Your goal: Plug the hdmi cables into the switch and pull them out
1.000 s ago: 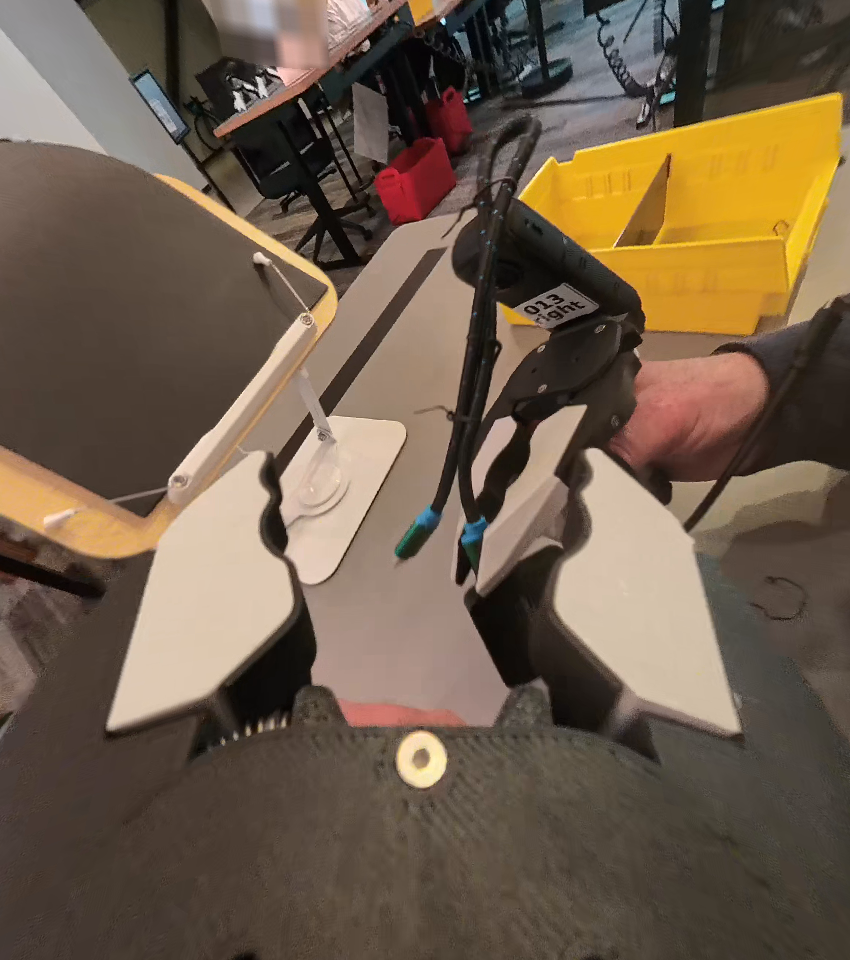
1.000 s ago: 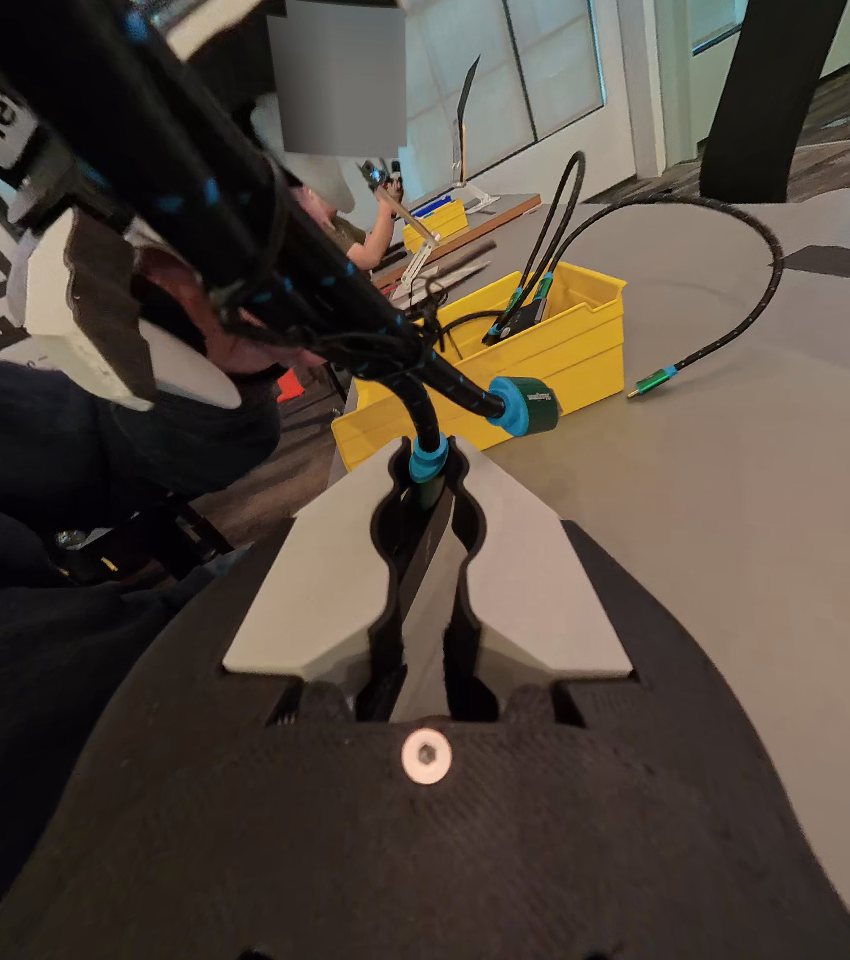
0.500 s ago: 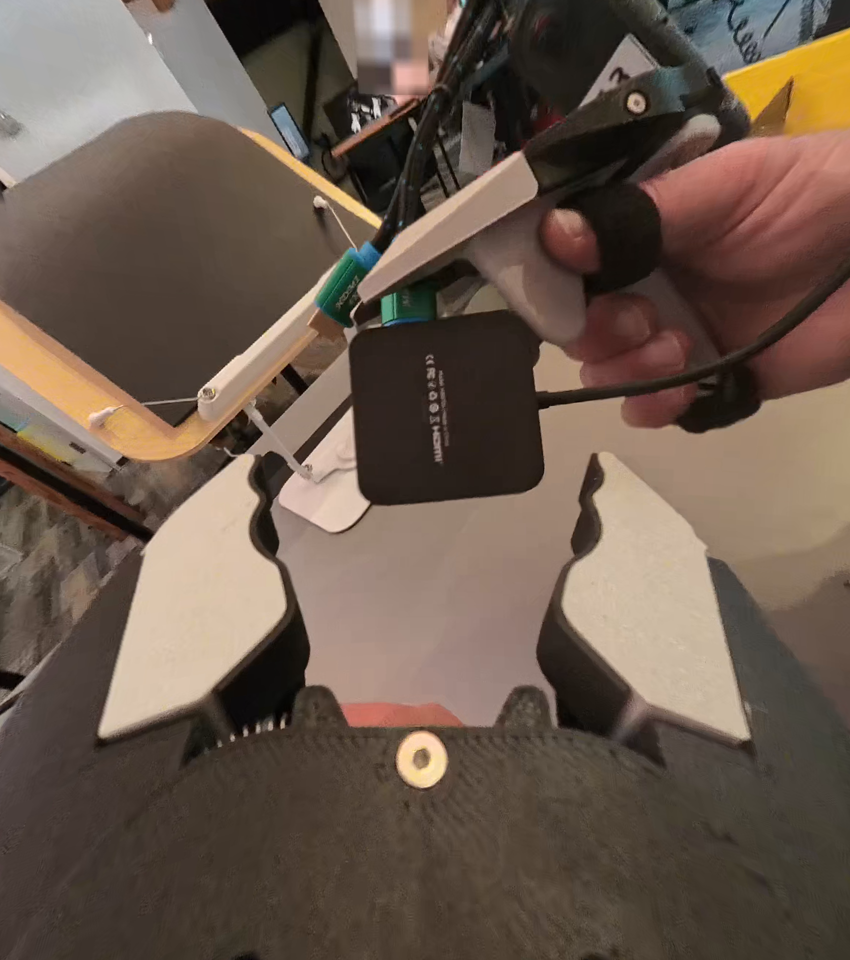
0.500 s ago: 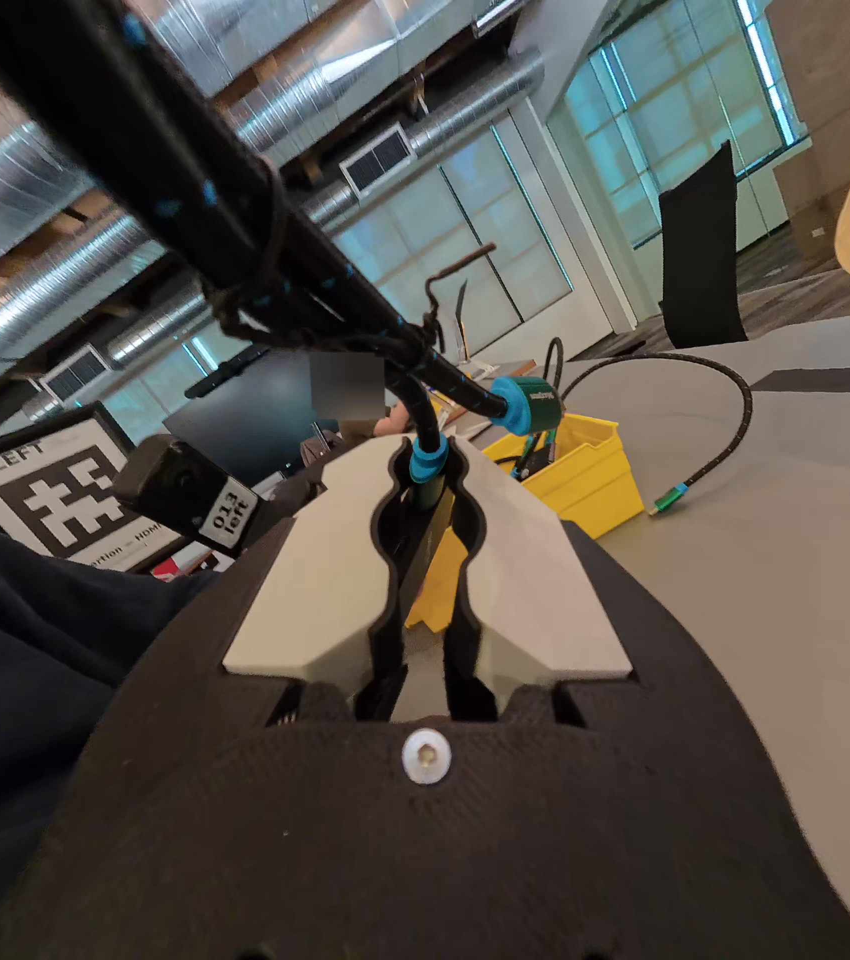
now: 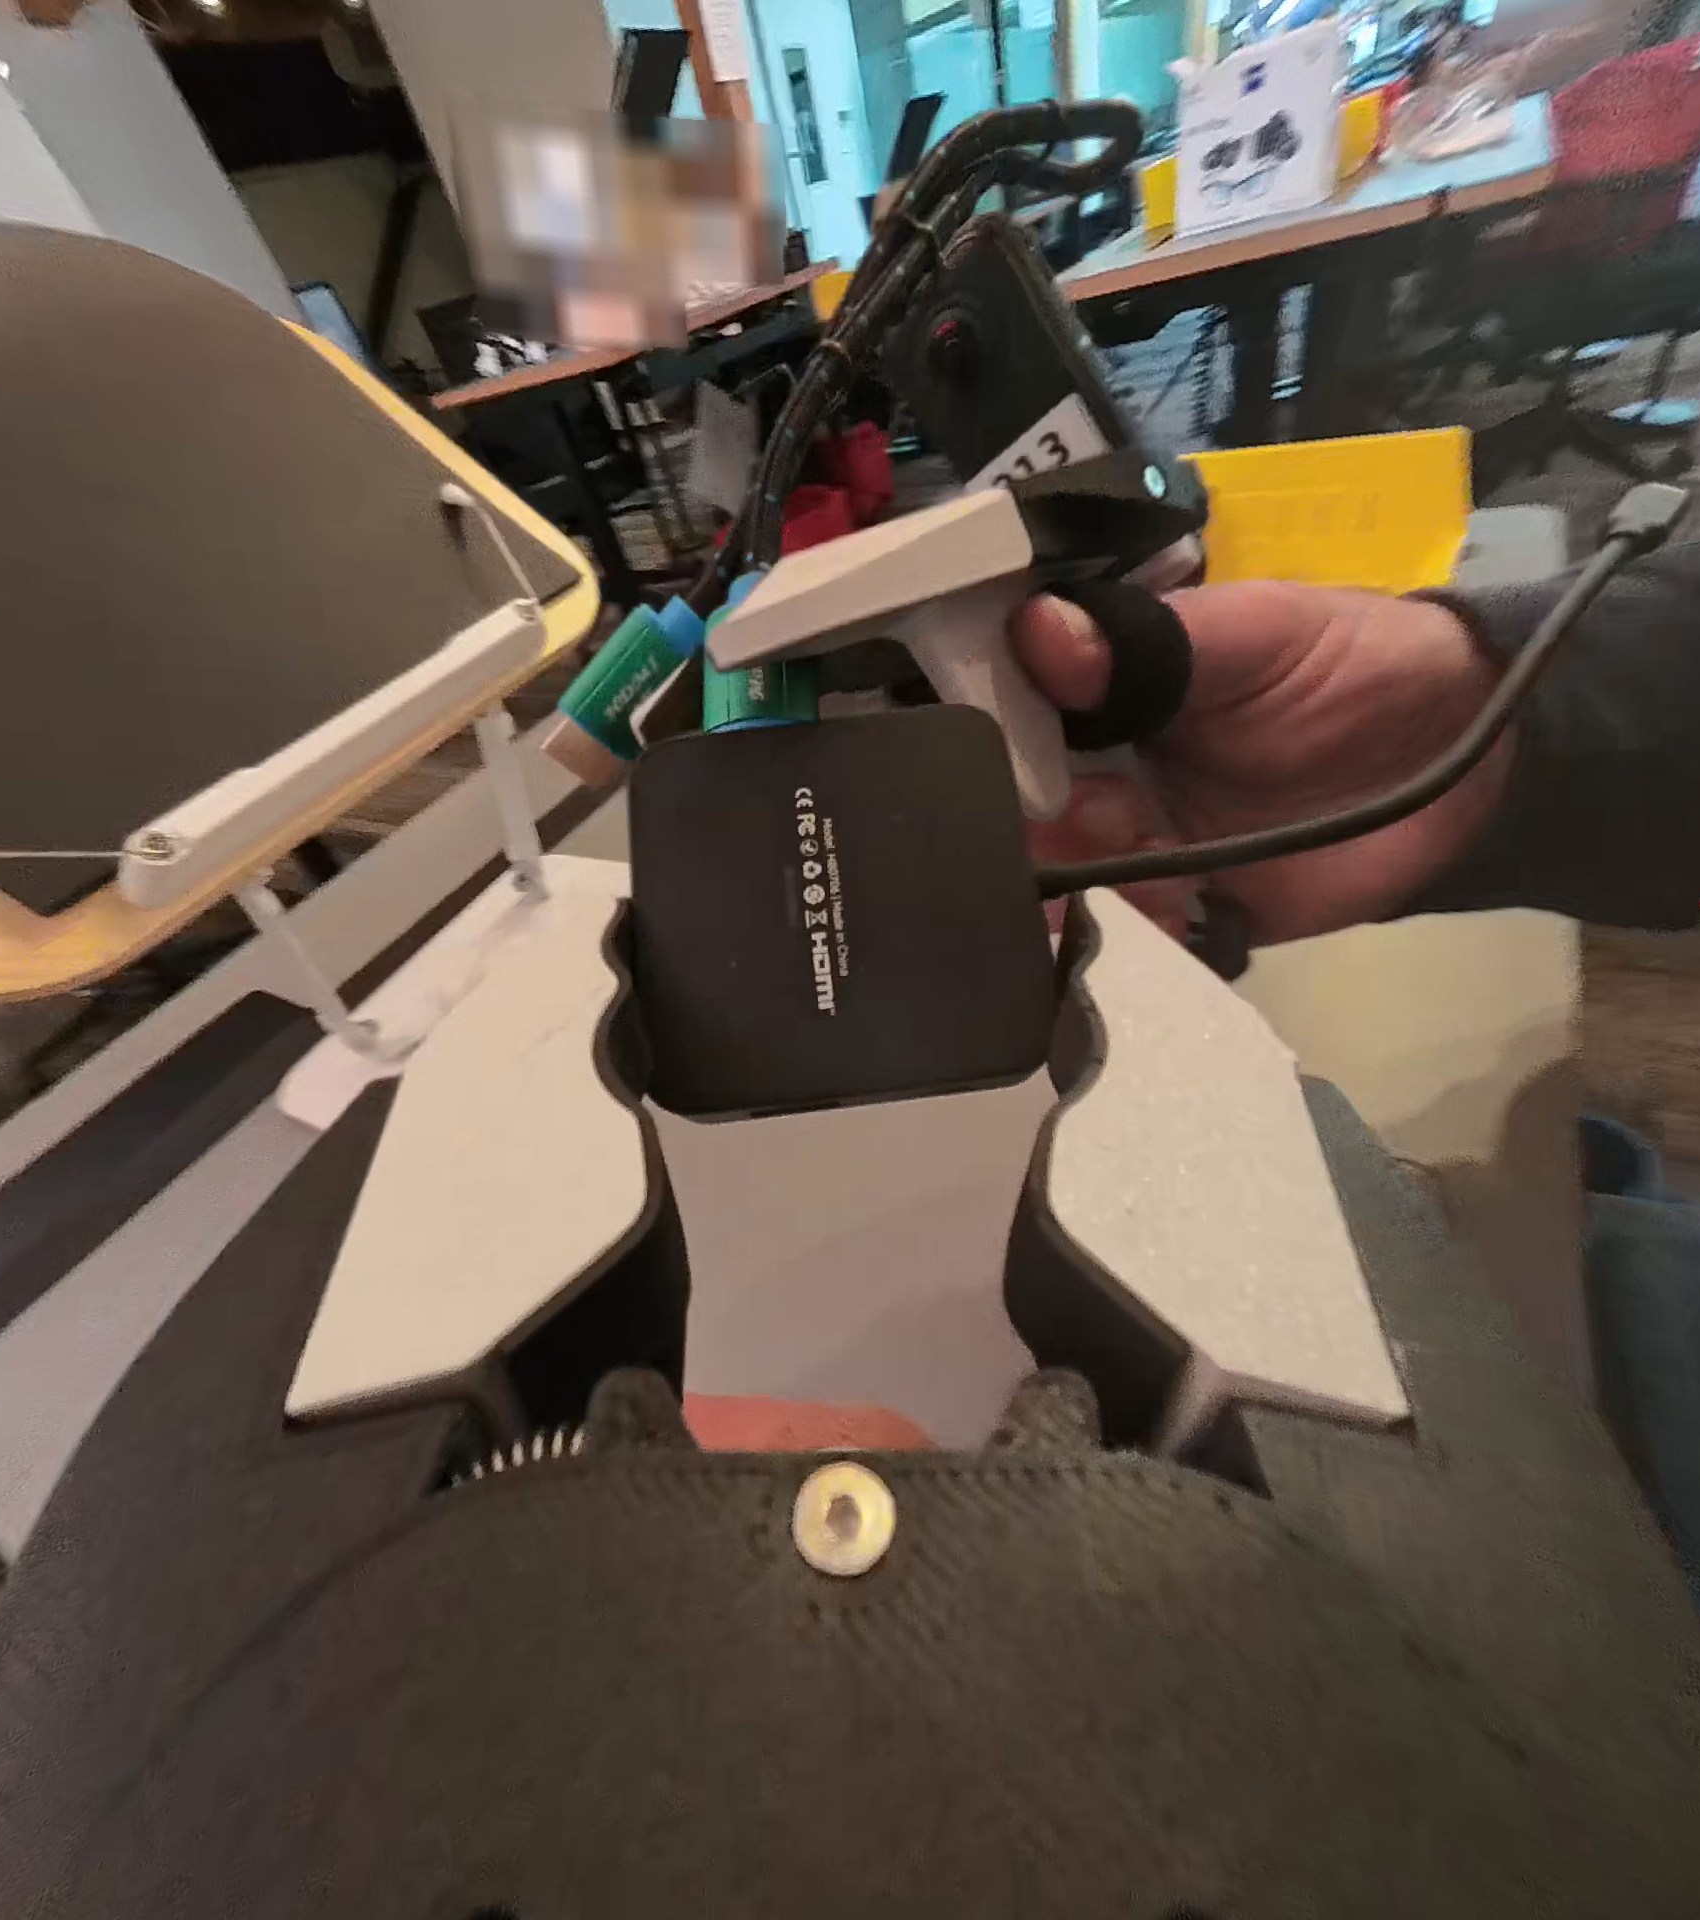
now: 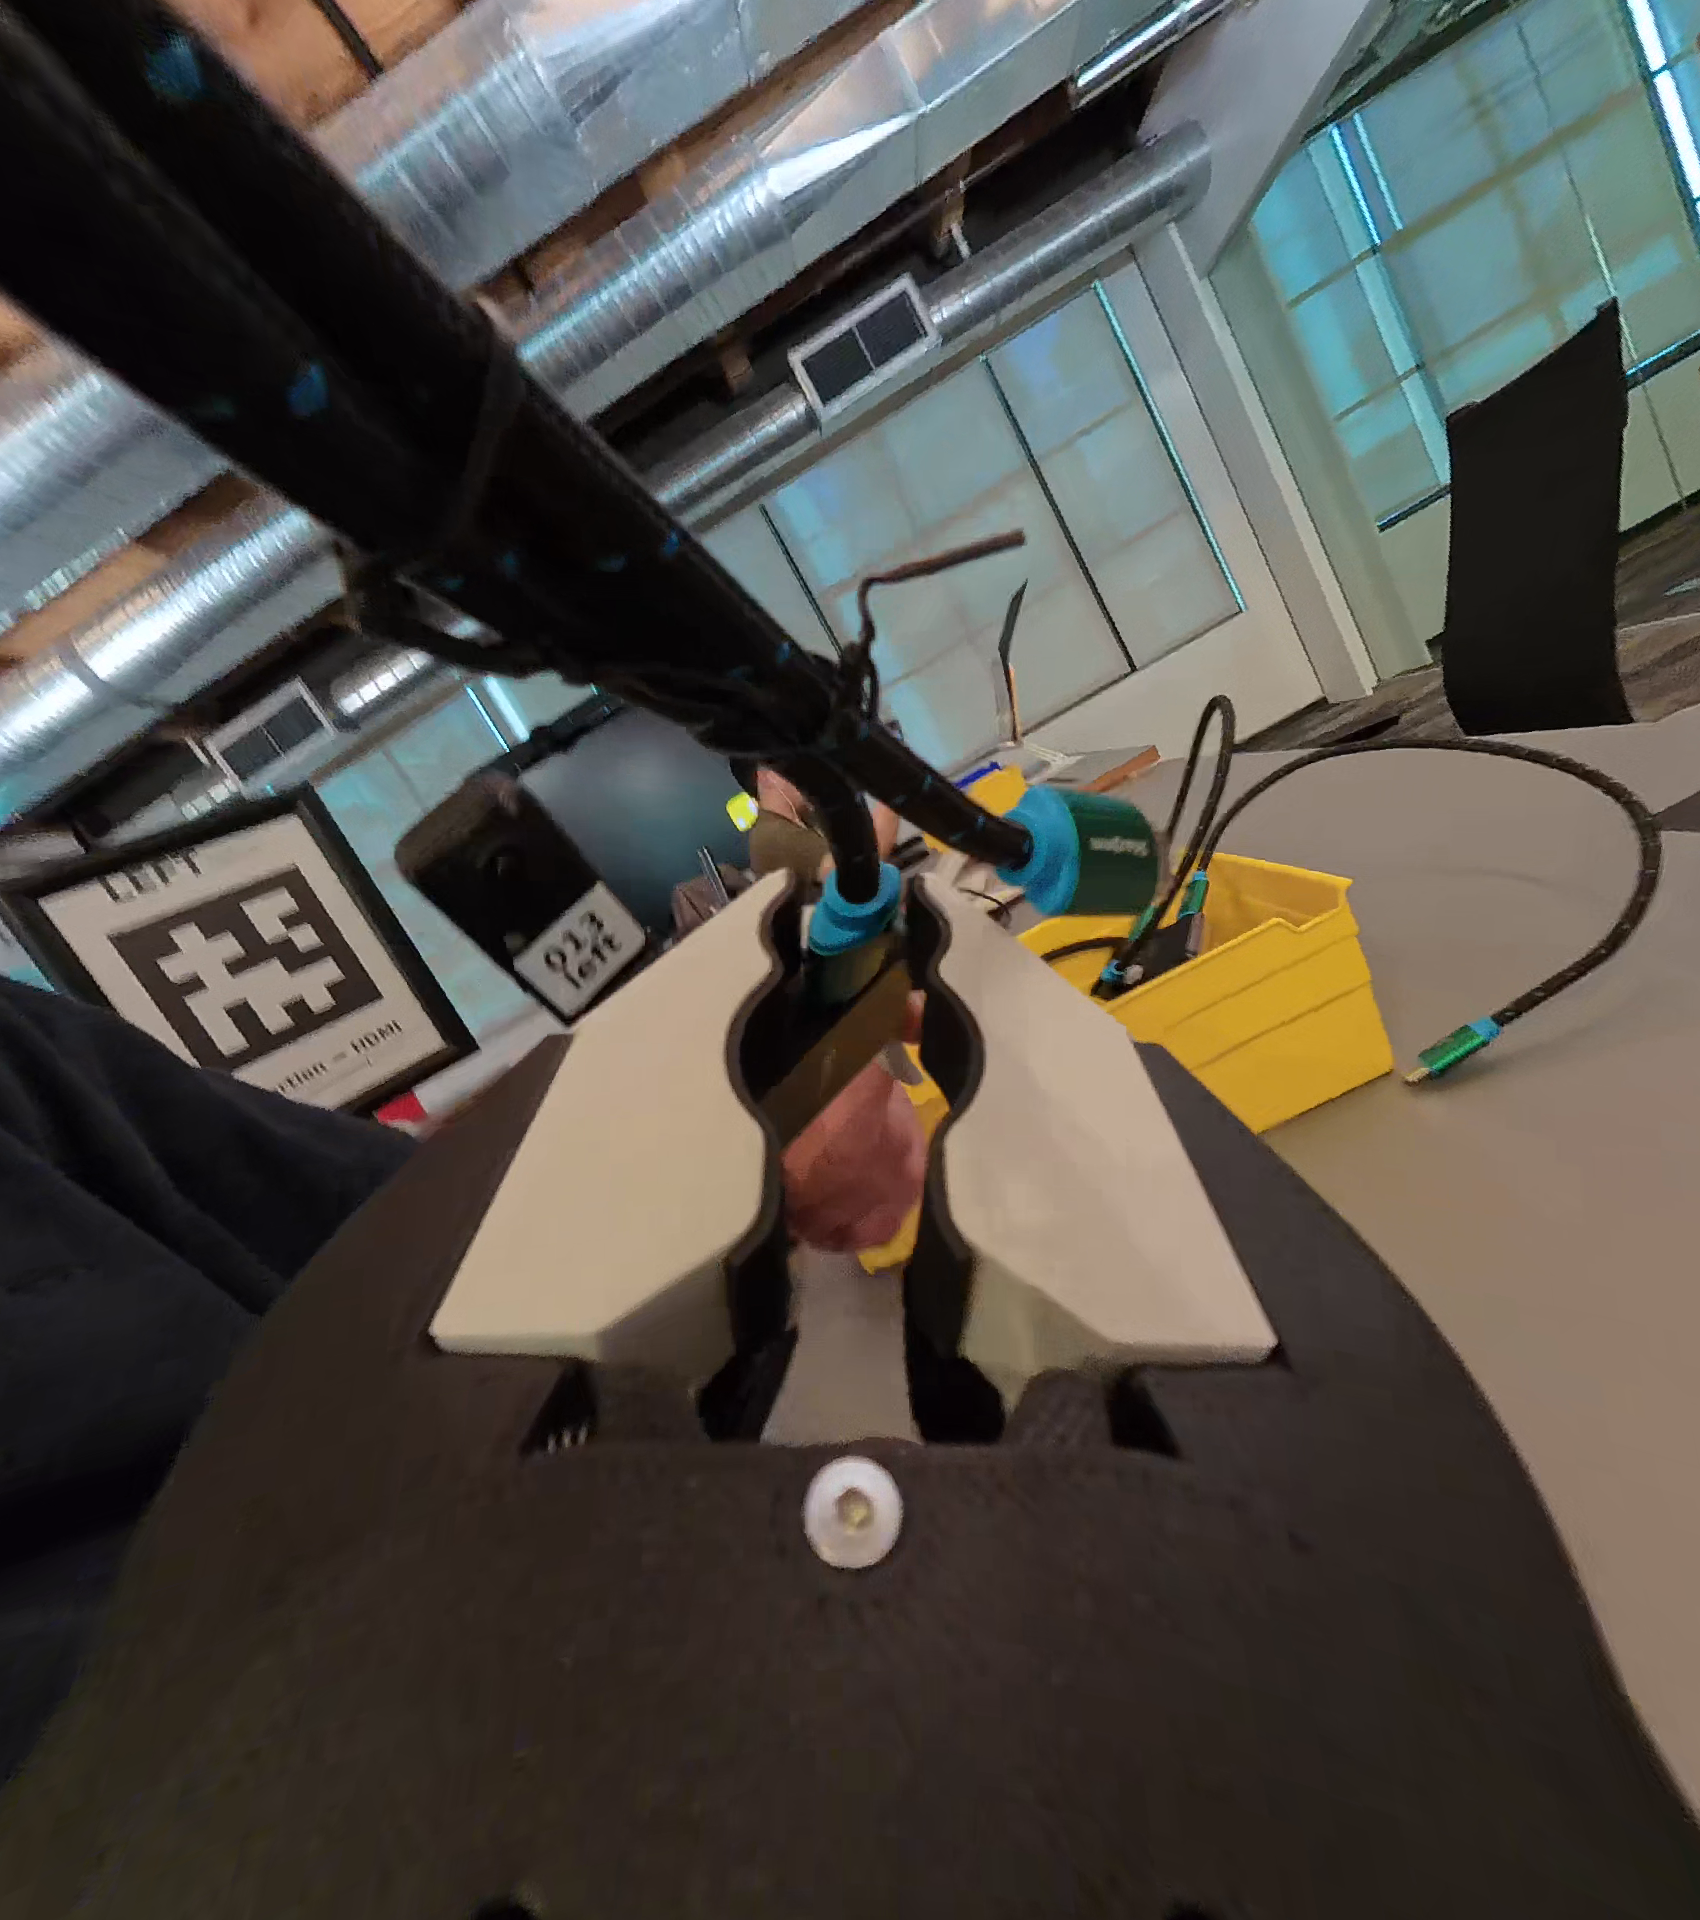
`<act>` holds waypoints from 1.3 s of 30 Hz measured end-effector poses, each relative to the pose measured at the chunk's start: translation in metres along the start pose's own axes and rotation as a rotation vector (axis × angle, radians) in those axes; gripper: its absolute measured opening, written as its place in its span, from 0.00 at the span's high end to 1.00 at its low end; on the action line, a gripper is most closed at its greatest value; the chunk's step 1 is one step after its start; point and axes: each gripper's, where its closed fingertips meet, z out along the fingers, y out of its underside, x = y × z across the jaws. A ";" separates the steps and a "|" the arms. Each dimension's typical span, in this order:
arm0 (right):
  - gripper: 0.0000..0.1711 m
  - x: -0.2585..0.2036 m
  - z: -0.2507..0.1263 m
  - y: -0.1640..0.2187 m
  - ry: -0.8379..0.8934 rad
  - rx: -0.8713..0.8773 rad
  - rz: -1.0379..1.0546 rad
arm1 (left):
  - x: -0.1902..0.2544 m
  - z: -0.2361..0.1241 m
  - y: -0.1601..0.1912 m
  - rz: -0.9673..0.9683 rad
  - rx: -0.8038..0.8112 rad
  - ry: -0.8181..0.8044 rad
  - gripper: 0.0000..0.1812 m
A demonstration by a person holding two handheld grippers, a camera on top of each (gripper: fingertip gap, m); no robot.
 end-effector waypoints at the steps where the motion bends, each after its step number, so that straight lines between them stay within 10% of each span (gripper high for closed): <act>1: 0.87 -0.001 -0.001 0.001 -0.003 -0.031 -0.036 | -0.001 -0.003 -0.003 -0.027 0.009 0.026 0.59; 15: 0.76 -0.020 -0.008 0.010 -0.080 -0.369 -0.386 | 0.012 -0.039 -0.014 -0.127 -0.100 0.380 0.59; 20: 0.54 -0.011 -0.018 0.003 -0.062 -0.419 -0.466 | 0.019 -0.043 -0.008 -0.117 -0.141 0.429 0.59; 30: 0.84 -0.029 -0.009 0.030 -0.156 -0.458 -0.395 | 0.027 -0.037 0.001 -0.164 -0.166 0.475 0.59; 39: 0.89 -0.030 -0.013 0.036 -0.134 -0.431 -0.389 | 0.027 -0.035 0.003 -0.169 -0.175 0.479 0.59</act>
